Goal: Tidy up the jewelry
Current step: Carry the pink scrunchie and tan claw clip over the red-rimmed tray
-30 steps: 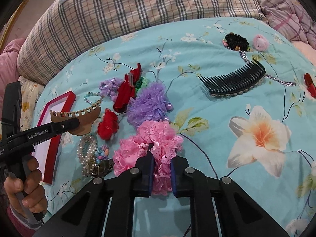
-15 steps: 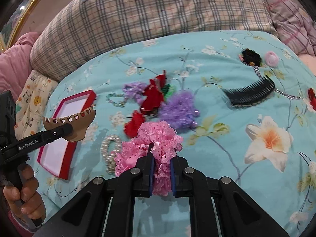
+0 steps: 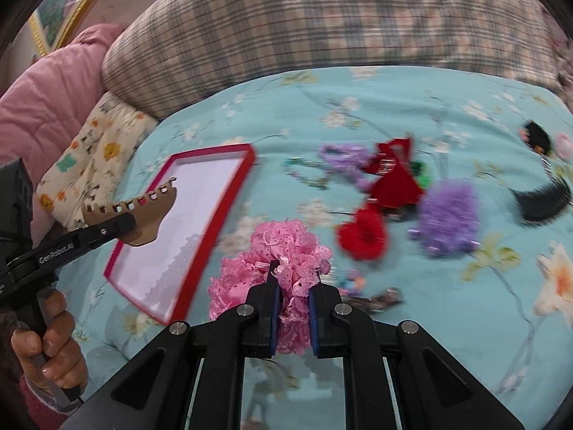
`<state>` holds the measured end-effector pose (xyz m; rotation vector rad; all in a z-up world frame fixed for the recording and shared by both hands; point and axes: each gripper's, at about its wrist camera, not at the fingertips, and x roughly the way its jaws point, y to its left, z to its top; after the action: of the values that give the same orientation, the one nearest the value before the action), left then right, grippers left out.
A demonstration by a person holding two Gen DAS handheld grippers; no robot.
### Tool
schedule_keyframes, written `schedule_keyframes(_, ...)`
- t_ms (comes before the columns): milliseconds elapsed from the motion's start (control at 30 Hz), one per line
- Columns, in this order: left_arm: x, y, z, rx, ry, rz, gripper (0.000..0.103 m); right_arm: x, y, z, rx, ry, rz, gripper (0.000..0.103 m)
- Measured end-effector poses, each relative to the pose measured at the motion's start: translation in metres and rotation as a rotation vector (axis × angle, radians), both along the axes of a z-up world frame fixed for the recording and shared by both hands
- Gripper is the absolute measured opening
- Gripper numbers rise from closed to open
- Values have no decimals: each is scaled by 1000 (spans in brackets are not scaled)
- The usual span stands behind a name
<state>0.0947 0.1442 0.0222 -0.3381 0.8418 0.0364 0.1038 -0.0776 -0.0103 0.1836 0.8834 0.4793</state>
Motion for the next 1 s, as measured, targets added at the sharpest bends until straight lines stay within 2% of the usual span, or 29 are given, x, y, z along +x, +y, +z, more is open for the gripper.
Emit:
schedule_keyframes(333, -17, 59, -18, 10, 3, 95, 19, 4, 99, 3, 23, -7, 165, 12)
schedule_keyframes(500, -19, 83, -32, 0, -9, 117, 19, 8, 139, -6, 26, 14, 216, 12)
schedule_keyframes(767, -17, 98, -53, -31, 5, 116, 19, 17, 165, -25, 13, 52, 229, 12)
schedule_keyframes(1000, -15, 98, -59, -13, 54, 108, 19, 20, 169, -37, -15, 78, 231, 12)
